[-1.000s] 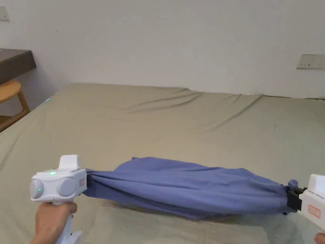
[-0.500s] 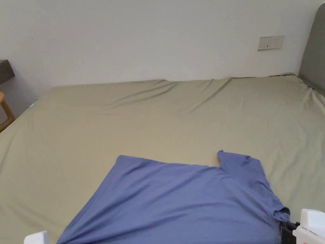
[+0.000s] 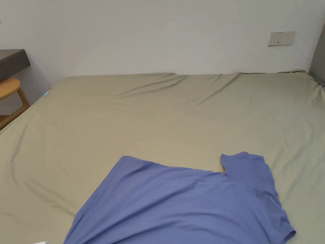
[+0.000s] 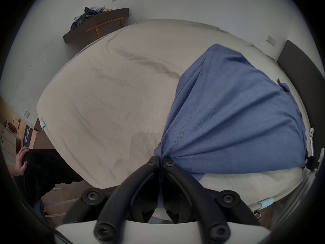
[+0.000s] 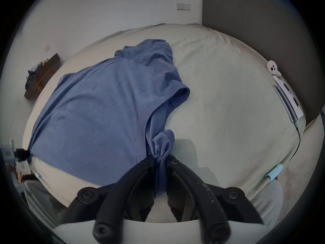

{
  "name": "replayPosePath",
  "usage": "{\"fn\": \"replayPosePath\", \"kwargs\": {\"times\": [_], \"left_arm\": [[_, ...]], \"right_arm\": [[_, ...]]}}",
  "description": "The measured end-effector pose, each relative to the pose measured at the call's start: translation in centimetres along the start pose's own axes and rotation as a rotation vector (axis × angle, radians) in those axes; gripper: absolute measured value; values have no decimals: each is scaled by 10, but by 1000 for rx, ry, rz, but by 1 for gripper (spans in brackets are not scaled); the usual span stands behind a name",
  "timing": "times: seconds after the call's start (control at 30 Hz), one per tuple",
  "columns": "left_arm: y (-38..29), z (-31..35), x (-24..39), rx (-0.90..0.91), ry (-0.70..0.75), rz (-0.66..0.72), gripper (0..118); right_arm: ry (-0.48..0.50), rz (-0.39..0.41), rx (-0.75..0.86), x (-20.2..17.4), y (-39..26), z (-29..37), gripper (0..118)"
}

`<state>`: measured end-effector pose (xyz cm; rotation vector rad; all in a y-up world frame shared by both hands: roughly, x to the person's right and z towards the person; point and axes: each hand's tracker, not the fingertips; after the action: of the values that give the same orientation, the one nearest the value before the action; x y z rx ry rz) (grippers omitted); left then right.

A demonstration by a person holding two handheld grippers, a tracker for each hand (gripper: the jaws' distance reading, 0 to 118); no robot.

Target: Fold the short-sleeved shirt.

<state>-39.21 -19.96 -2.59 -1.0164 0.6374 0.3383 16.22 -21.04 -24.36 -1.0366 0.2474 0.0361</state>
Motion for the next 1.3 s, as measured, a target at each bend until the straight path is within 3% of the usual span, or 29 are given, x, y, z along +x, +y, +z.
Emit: {"fn": "replayPosePath", "kwargs": {"times": [0.07, 0.1, 0.13, 0.17, 0.2, 0.23, 0.47, 0.67, 0.7, 0.77, 0.8, 0.83, 0.87, 0.9, 0.93, 1.0, 1.3], "left_arm": [[5, -2, 2, -2, 11, -13, 29], [10, 4, 6, 15, 23, -9, 57], [16, 14, 10, 44, 18, -4, 95], [22, 24, 14, 98, -15, 13, 112], [30, 41, 18, 165, -54, 26, 116], [36, 56, 24, 235, -87, 33, 114], [95, 154, 77, 765, -200, -10, 113], [119, 189, 116, 1028, -147, -71, 114], [119, 191, 121, 1054, -142, -81, 114], [120, 200, 132, 1067, -134, -89, 109], [118, 199, 134, 1079, -144, -99, 102], [116, 198, 136, 1090, -159, -102, 82], [109, 195, 139, 1098, -182, -105, 53], [107, 193, 141, 1095, -201, -104, 16], [108, 192, 142, 1088, -198, -99, 2], [107, 194, 150, 1058, -217, -105, 0], [149, 176, 169, 873, -251, -190, 0]], "right_arm": [[-1, -21, -1, -2, 10, 8, 30], [-10, -18, 20, -5, 17, 18, 45], [-29, -1, 72, -9, 25, 28, 70], [-34, 22, 129, -14, 33, 39, 85], [-27, 42, 191, -19, 42, 53, 98], [-20, 58, 251, -24, 50, 65, 108], [-30, 128, 772, -76, 102, 168, 108], [-127, 162, 993, -106, 115, 206, 108], [-145, 171, 1003, -110, 115, 208, 106], [-144, 183, 1018, -114, 114, 212, 87], [-147, 183, 1026, -114, 115, 211, 72], [-150, 182, 1028, -116, 115, 212, 44], [-150, 181, 1029, -116, 115, 212, 22], [-154, 181, 1033, -115, 116, 211, 8], [-151, 176, 1037, -115, 116, 210, 6], [-147, 175, 1039, -114, 116, 210, 1], [-174, 167, 1027, -104, 128, 192, 1]]}}
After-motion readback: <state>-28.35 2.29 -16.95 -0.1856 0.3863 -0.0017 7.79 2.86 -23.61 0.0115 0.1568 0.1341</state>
